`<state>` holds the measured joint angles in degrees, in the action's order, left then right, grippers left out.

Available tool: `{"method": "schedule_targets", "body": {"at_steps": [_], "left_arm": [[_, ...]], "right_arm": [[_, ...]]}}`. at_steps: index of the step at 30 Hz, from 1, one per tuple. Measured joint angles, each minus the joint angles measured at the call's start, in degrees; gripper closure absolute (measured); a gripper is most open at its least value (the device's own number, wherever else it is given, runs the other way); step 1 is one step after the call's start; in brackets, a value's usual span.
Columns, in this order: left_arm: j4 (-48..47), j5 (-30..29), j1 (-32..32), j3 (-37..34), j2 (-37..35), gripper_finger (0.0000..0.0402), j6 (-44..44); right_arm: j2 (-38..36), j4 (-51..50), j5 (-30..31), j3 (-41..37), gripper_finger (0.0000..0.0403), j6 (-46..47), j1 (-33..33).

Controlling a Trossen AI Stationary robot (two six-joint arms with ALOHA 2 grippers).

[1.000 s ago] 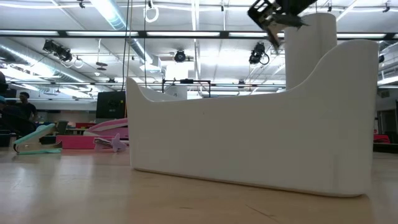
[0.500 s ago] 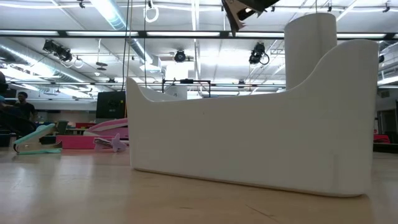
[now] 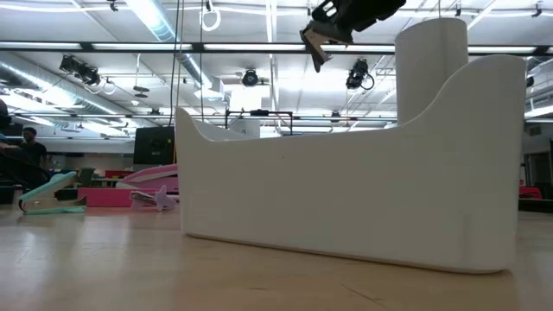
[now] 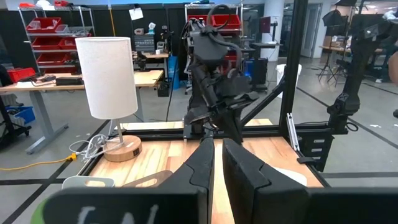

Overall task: Pick and place Stapler, Stapler remover, tape
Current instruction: Put the black staple remover into the white bin

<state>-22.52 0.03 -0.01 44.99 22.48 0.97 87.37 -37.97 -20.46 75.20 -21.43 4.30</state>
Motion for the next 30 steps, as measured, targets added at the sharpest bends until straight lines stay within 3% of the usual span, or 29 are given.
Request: {"method": "schedule_targets", "body": {"at_steps": [7,15,22,30], "left_arm": [[0.0,0.0,0.0,0.0,0.0,0.0367,0.0],[0.0,0.0,0.0,0.0,0.0,0.0367,0.0],[0.0,0.0,0.0,0.0,0.0,0.0367,0.0],[-0.1,0.0,0.0,0.0,0.0,0.0367,0.0]], "right_arm": [[-0.1,-0.5,-9.0,0.0,0.0401,5.8,1.9],[-0.1,6.9,-6.9,0.0,0.0401,7.2,5.4],[1.4,11.1,-4.9,0.0,0.0401,1.2,6.9],[7.8,19.1,-2.4,0.0,0.0401,7.0,8.2]]}}
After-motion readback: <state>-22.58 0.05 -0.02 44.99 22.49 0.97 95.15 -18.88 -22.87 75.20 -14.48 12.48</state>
